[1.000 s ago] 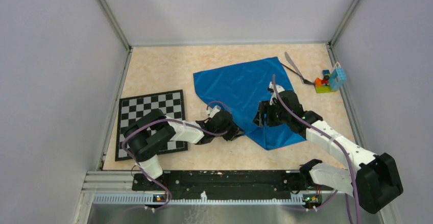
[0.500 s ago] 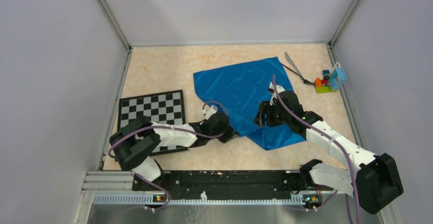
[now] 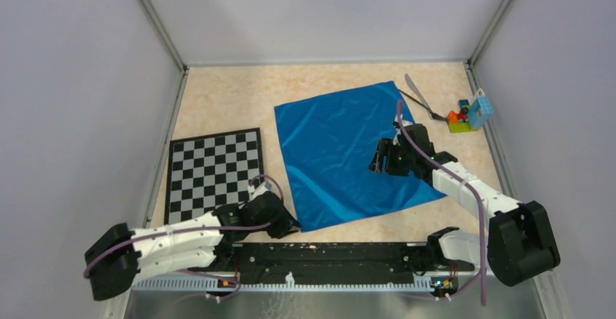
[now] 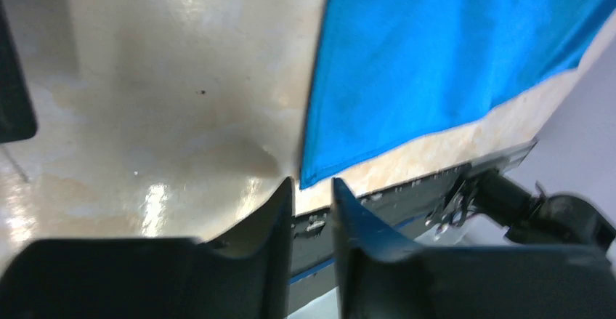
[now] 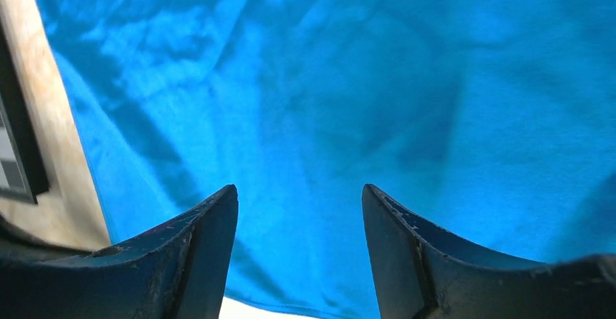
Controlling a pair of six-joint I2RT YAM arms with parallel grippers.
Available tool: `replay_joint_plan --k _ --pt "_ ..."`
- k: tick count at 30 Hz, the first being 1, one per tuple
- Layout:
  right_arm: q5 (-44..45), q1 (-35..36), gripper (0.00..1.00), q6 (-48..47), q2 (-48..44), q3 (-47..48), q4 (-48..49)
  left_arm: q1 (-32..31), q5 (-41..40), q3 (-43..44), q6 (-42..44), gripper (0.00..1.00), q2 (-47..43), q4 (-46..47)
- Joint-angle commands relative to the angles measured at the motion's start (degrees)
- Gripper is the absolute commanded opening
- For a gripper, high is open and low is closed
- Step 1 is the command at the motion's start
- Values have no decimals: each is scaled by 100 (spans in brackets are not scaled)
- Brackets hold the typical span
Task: Fold the napkin into a case and place the utensils inside
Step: Smooth out the napkin at the center of the board.
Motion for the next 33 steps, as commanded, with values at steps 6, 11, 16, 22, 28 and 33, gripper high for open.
replay_joint_plan --k 6,11,16,22,28,33 --pt "280 -468 66 229 455 656 106 -12 -1060 658 1602 74 -1751 -661" --pt "693 -620 70 99 984 1332 154 351 -1454 1376 2794 99 -1289 136" --pt "654 -859 75 -99 2076 2413 322 2016 550 2258 3885 99 573 1394" --pt "201 -1291 77 -165 3706 4033 322 3162 1349 3624 4691 99 2777 2188" --pt "-75 -1349 77 -351 5047 5511 248 3831 1694 4905 4940 99 4527 2350" --pt "-75 -1349 77 -435 5832 6315 121 4033 1690 5605 4970 99 5684 2505"
